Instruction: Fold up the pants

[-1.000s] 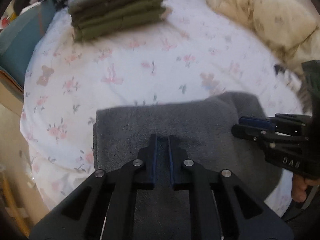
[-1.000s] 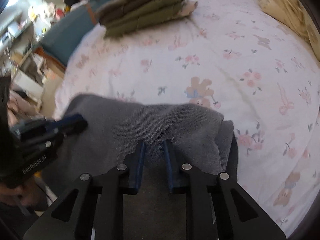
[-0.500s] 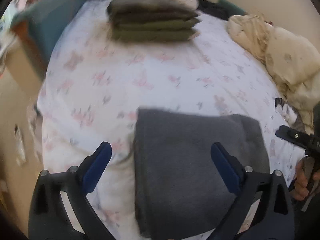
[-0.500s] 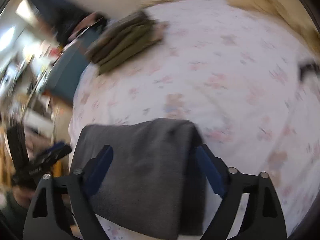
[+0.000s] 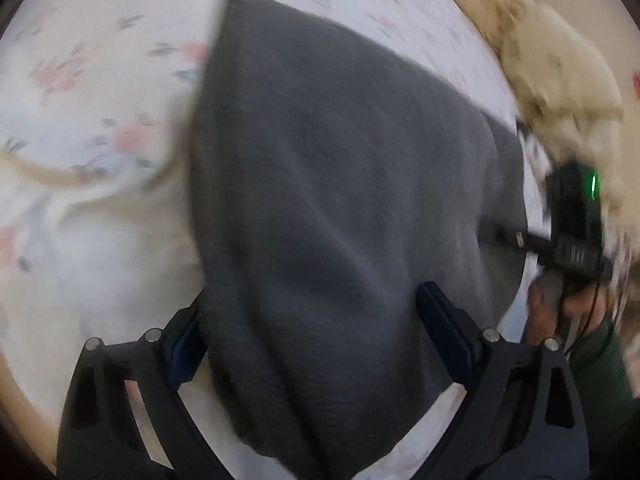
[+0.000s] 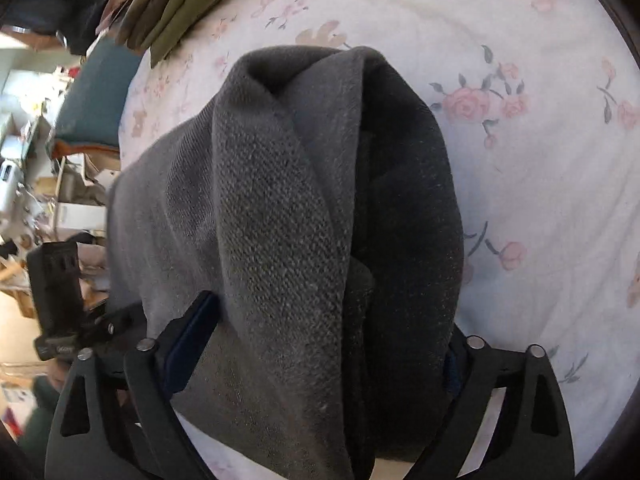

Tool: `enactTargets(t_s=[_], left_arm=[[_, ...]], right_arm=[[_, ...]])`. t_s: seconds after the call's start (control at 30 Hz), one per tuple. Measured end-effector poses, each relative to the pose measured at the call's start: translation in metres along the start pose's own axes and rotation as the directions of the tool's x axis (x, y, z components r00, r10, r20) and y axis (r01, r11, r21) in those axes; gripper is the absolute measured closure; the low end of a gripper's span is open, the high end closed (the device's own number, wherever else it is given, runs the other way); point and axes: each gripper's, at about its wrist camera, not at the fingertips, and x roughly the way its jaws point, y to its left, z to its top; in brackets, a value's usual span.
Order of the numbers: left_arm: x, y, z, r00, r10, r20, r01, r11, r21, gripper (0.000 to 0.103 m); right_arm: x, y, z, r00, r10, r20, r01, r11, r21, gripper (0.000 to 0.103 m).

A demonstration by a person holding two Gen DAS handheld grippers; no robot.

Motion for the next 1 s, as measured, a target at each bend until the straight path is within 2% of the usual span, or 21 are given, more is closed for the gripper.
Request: enactTargets(t_s=[0.03, 0.07, 0.1, 0.13, 0.17, 0.2, 0.23, 0.3, 0.43, 0.53, 0.6, 0.67, 0.73, 0.8, 0.87, 0.9, 1.0], left_arm=[[0.0, -0.007, -0.001, 1.0, 0.014, 0.008, -0.015, 0.999, 0.038, 0.02], [-0.001, -0.012, 0.001, 1.0, 0.02, 0.019, -0.021, 0.998, 0.061, 0.035], [-0.004, -0.015, 0.002, 0.999, 0.025, 0.027, -0.027, 0.997, 0.068, 0.044], [-0.011, -0.019, 0.004, 0.998, 0.032, 0.046, -0.035, 0.997, 0.074, 0.06], [-0.018, -0.024, 0.005, 0.997, 0.039, 0.067, -0.045, 0.995, 0.086, 0.068], [-0.028, -0.028, 0.007, 0.994, 0.044, 0.097, -0.052, 0.995, 0.085, 0.07], [-0.039, -0.032, 0.008, 0.99, 0.043, 0.136, -0.053, 0.996, 0.074, 0.073], [-0.059, -0.039, 0.015, 0.981, 0.048, 0.19, -0.06, 0.997, 0.055, 0.074], [-0.106, -0.051, 0.036, 0.954, 0.037, 0.298, -0.048, 0.998, 0.031, 0.075], [-0.143, -0.058, 0.072, 0.927, 0.04, 0.373, -0.062, 0.997, 0.047, 0.075], [-0.167, -0.053, 0.108, 0.906, 0.045, 0.421, -0.074, 0.996, 0.053, 0.075], [-0.189, -0.045, 0.152, 0.888, 0.053, 0.457, -0.081, 0.996, 0.042, 0.075], [-0.214, -0.034, 0.202, 0.863, 0.051, 0.503, -0.081, 0.996, 0.039, 0.075], [-0.228, -0.029, 0.253, 0.847, 0.061, 0.529, -0.104, 0.993, 0.051, 0.075], [-0.232, -0.02, 0.299, 0.83, 0.073, 0.554, -0.128, 0.99, 0.062, 0.075], [-0.232, -0.012, 0.324, 0.819, 0.081, 0.568, -0.138, 0.989, 0.058, 0.075], [-0.209, 0.015, 0.376, 0.807, 0.121, 0.578, -0.171, 0.985, 0.032, 0.072]], right_arm=[[0.0, 0.004, -0.001, 1.0, -0.001, 0.009, 0.001, 1.0, -0.009, 0.025], [0.0, 0.01, -0.001, 1.0, 0.001, 0.015, 0.0, 0.999, -0.032, 0.031], [-0.003, 0.017, -0.002, 0.999, -0.015, 0.03, 0.017, 0.998, -0.067, 0.044], [-0.006, 0.027, -0.004, 0.998, -0.029, 0.054, 0.035, 0.994, -0.107, 0.058], [-0.01, 0.033, -0.004, 0.997, -0.031, 0.075, 0.041, 0.99, -0.133, 0.063], [-0.019, 0.041, -0.004, 0.994, -0.014, 0.109, 0.032, 0.987, -0.16, 0.072], [-0.025, 0.046, 0.001, 0.992, 0.008, 0.128, 0.014, 0.984, -0.176, 0.074], [-0.039, 0.05, 0.006, 0.984, 0.057, 0.168, -0.022, 0.979, -0.201, 0.076], [-0.076, 0.079, 0.026, 0.95, 0.135, 0.281, -0.063, 0.967, -0.249, 0.076], [-0.098, 0.115, 0.059, 0.933, 0.118, 0.341, 0.0, 0.945, -0.328, 0.076], [-0.107, 0.142, 0.092, 0.922, 0.117, 0.369, 0.02, 0.938, -0.347, 0.076], [-0.114, 0.171, 0.137, 0.914, 0.123, 0.388, 0.025, 0.935, -0.355, 0.076], [-0.117, 0.202, 0.193, 0.904, 0.118, 0.41, 0.051, 0.924, -0.378, 0.076], [-0.119, 0.225, 0.242, 0.897, 0.124, 0.425, 0.063, 0.915, -0.399, 0.076], [-0.116, 0.25, 0.304, 0.89, 0.106, 0.444, 0.1, 0.903, -0.417, 0.076], [-0.113, 0.253, 0.322, 0.89, 0.097, 0.446, 0.113, 0.9, -0.42, 0.076], [-0.088, 0.275, 0.392, 0.878, 0.04, 0.477, 0.202, 0.872, -0.446, 0.074]])
